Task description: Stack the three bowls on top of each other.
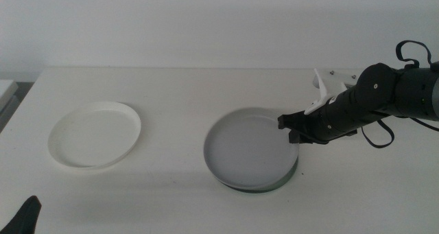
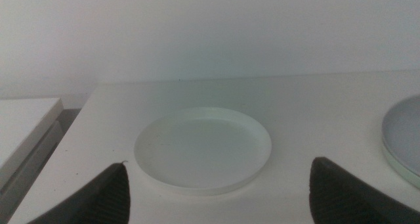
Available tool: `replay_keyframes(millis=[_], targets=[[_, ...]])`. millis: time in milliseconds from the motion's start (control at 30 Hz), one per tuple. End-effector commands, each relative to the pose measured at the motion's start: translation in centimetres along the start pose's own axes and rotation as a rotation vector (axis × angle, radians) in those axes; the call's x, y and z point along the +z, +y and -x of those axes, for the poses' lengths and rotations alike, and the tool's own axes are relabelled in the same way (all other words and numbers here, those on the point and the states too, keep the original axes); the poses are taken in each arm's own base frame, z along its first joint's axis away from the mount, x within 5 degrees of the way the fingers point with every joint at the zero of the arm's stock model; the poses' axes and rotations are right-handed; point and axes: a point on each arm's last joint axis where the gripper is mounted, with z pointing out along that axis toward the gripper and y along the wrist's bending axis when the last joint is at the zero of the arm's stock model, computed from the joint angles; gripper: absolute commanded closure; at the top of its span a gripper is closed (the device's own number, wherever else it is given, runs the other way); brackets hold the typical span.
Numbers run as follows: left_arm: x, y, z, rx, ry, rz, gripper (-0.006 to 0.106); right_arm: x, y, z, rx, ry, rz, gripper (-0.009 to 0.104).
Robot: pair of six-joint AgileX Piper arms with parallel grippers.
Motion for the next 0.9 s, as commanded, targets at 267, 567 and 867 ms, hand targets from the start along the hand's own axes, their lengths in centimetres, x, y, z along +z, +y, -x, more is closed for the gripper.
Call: replay_keyframes(millis=[267,567,867], targets=[[0.0,0.0,0.1,0.001,-0.017,0.001,0.007,-3.1,1.0,0.9,-0.09,-0.039,0.012,0.011],[0.0,0.0,0.1,0.001,-0.017,0.001,0.007,-19.2,5.0,2.0,-0.372,-0.32,0.098,0.002],[0.0,0.0,0.1,0.001,-0.017,0.001,0.007,-28.7,5.4,-5.3,-0.592,-0.511,0.172,0.002]])
